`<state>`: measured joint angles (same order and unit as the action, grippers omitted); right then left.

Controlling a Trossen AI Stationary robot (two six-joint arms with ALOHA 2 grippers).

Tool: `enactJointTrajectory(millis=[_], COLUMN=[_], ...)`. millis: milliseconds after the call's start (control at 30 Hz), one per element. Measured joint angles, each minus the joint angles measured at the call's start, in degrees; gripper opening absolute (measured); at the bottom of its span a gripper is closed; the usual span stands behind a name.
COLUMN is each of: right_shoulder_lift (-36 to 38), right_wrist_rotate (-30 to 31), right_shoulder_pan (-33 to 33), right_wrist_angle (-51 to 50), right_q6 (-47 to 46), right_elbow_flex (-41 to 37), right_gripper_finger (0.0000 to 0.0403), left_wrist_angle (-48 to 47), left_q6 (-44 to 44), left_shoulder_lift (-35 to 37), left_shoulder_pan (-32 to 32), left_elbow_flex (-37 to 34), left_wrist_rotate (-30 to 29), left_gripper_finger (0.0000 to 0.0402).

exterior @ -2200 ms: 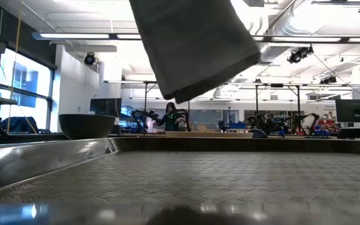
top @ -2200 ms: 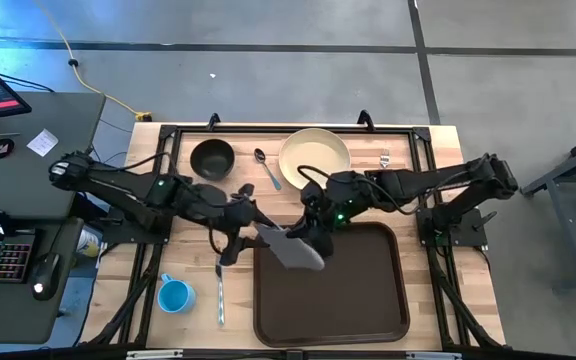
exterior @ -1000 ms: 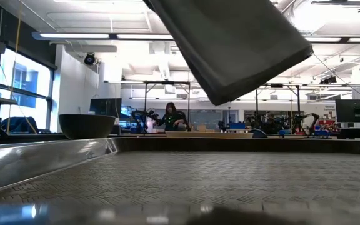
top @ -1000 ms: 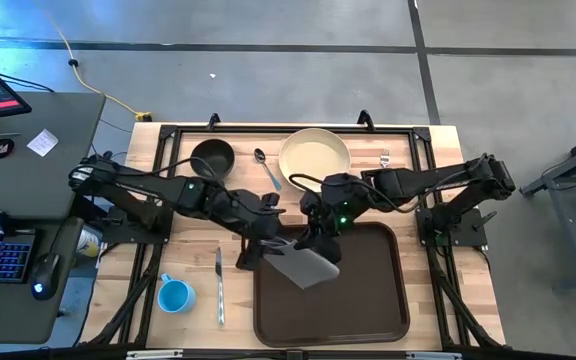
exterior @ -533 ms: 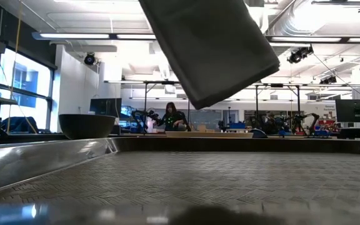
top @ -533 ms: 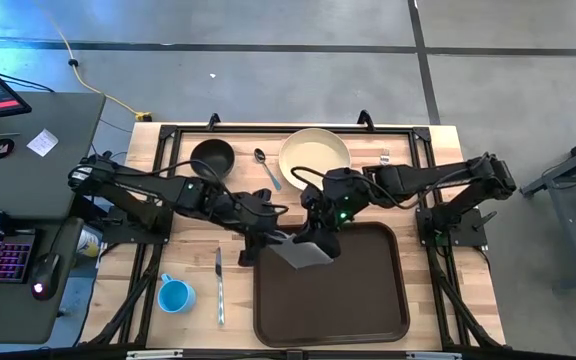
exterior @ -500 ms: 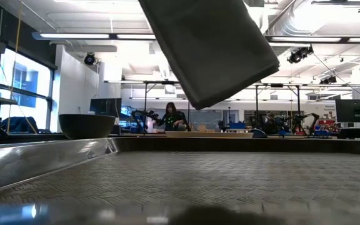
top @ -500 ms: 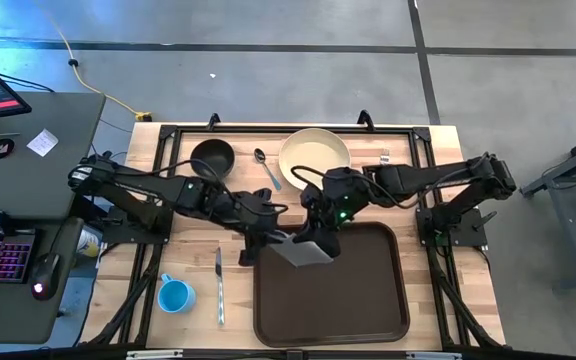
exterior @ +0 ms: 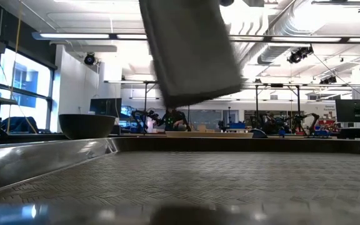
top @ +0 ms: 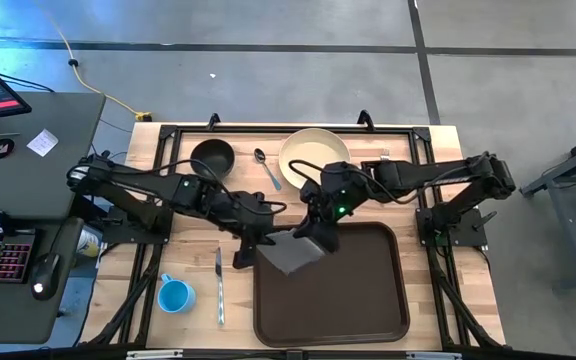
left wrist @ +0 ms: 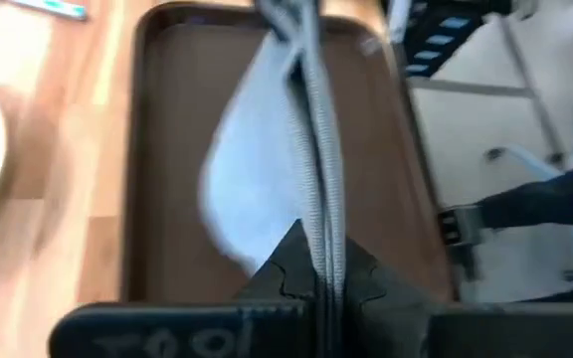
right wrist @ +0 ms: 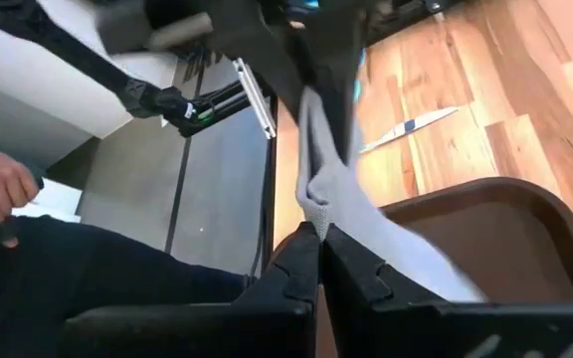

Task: Set up tray
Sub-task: Put the gray table napkin on the brown tray

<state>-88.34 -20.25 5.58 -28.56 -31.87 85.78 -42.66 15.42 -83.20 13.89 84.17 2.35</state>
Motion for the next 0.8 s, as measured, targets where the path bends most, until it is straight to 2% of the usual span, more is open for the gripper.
enactJointTrajectory(millis=[100,233,467,600,733,800], right_shoulder_lift=[0.87,3.47,9.79,13.27,16.63,18.16], right_wrist_rotate=[-1.04,-2.07,-2.21,-0.99,0.70,1.36], right_shoulder_pan=[0.00,0.00,0.01,0.33,1.53,2.43], right_wrist_angle=[-1.30,-4.51,-11.80,-14.76,-18.05,-20.35], right_q6=[1.33,3.18,5.12,5.15,5.49,6.00], right_elbow_flex=[0.00,0.00,0.00,0.00,0.00,0.00], right_gripper_finger=[0.0031,0.0089,0.0178,0.0201,0.0205,0.0201], left_wrist_angle=[-0.39,-0.62,-1.01,-0.77,4.73,10.98], left_q6=[1.63,3.35,10.16,13.73,17.97,20.11], left_shoulder_lift=[0.00,0.02,-0.69,-3.45,-8.23,-11.68], left_shoulder_pan=[-0.02,-0.04,0.00,0.00,1.40,2.97], left_elbow_flex=[2.38,5.00,5.43,5.37,5.41,5.47], left_wrist_rotate=[2.17,5.62,8.89,9.18,9.37,10.06], left_gripper_finger=[0.0032,0.0032,0.0032,0.0032,0.0032,0.0032])
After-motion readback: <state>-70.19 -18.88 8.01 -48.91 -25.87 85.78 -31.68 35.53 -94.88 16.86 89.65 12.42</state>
